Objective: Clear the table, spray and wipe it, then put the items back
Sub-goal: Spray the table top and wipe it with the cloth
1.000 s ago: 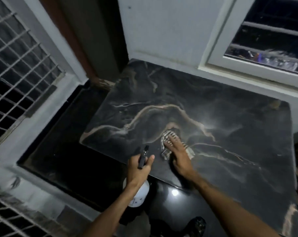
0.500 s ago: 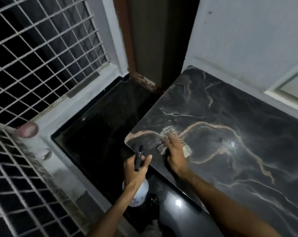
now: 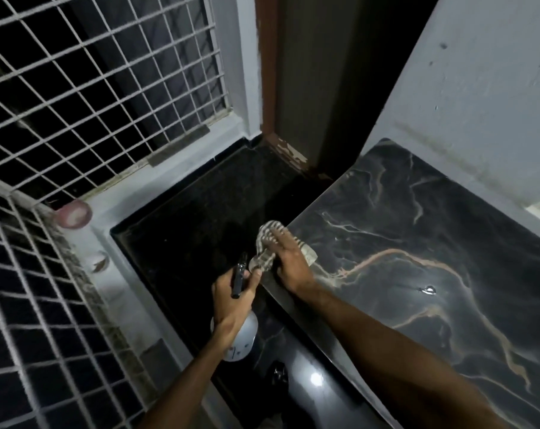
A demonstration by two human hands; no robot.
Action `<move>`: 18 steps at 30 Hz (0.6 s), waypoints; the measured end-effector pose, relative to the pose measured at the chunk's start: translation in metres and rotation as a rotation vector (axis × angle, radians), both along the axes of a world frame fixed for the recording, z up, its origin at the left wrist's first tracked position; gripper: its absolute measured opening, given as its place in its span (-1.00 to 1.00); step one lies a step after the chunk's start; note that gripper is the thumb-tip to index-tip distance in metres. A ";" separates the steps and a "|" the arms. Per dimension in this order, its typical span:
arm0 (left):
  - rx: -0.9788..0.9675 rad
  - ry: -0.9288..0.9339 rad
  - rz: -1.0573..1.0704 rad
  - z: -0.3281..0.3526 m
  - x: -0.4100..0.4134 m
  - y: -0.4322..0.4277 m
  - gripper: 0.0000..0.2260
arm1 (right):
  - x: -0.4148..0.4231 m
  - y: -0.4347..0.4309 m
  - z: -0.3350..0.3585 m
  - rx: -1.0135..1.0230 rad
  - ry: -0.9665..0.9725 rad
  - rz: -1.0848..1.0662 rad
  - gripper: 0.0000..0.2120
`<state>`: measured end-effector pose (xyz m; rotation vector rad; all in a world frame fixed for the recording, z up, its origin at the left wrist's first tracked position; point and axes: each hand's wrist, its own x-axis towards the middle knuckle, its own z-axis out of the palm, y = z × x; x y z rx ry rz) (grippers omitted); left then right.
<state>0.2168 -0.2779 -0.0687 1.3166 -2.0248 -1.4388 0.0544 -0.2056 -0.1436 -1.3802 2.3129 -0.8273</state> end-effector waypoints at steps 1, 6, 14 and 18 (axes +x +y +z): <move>0.007 0.006 0.005 -0.001 -0.002 -0.002 -0.71 | -0.001 -0.005 0.002 0.039 -0.014 -0.046 -0.47; 0.080 0.047 -0.046 0.005 -0.026 -0.004 -0.67 | -0.045 0.051 0.000 -0.063 0.056 -0.004 -0.42; 0.047 0.048 -0.148 0.026 -0.104 0.028 -0.64 | -0.084 0.108 -0.002 0.033 0.023 -0.050 -0.39; 0.088 0.059 -0.187 0.033 -0.155 0.052 -0.74 | -0.176 0.145 0.006 0.005 -0.139 -0.445 -0.35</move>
